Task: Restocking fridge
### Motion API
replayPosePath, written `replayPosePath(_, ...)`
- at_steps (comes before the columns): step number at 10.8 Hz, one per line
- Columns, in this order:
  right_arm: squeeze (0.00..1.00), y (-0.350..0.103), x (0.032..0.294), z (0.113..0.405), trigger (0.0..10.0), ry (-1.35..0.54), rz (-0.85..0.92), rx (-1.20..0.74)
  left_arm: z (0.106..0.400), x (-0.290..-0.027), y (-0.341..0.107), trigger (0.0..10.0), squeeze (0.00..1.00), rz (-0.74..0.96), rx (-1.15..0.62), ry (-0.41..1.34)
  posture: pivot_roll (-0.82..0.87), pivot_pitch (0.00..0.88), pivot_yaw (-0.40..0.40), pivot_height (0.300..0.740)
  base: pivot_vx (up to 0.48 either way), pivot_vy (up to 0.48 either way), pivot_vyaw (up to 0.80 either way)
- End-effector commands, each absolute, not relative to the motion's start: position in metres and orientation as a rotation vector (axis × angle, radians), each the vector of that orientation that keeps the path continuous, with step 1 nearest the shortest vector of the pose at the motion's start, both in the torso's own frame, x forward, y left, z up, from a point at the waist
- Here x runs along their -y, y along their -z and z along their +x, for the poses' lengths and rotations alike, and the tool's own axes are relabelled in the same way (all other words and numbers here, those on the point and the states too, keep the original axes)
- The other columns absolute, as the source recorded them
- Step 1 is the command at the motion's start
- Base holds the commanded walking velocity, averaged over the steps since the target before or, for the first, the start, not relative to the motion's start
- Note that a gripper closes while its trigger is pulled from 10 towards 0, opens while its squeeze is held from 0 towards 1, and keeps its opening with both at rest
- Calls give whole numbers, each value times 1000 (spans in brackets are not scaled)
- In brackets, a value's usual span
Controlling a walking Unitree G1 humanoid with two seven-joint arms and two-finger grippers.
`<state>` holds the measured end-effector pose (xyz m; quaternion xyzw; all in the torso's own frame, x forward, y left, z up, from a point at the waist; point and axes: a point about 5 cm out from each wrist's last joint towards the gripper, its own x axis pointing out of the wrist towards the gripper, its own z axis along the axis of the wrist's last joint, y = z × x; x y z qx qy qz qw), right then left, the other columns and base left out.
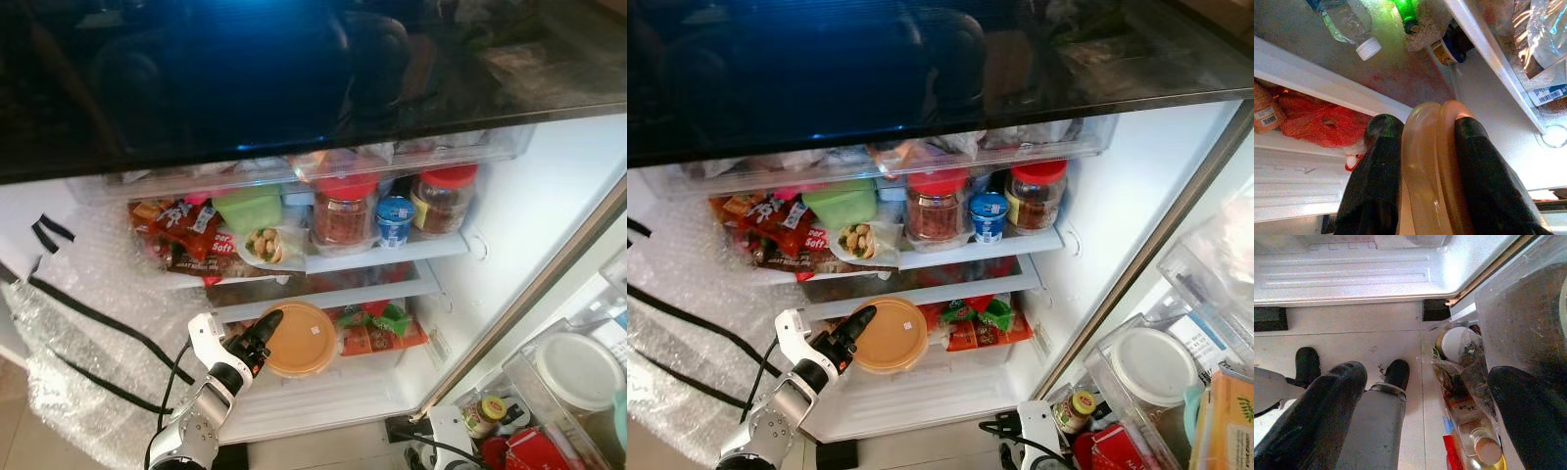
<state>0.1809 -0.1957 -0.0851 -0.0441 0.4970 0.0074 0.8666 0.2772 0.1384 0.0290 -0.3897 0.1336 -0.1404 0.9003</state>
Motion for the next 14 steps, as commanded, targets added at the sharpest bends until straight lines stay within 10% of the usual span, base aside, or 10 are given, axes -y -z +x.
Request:
replayPosePath(1,0,84,197,183,10000,-26,-97,-1036,279,-136,-29,10000,0,-789,-278,300,-11,61,22,698,0,0,0)
replayPosePath(5,0,84,195,182,10000,-21,-39,-1018,282,-137,-31,10000,0,-777,-269,276,-14,55,21,625,0,0,0)
replayPosePath(14,0,84,194,182,10000,-44,-6,-1009,337,-132,-71,10000,0,-787,-128,282,-18,57,16,621,0,0,0)
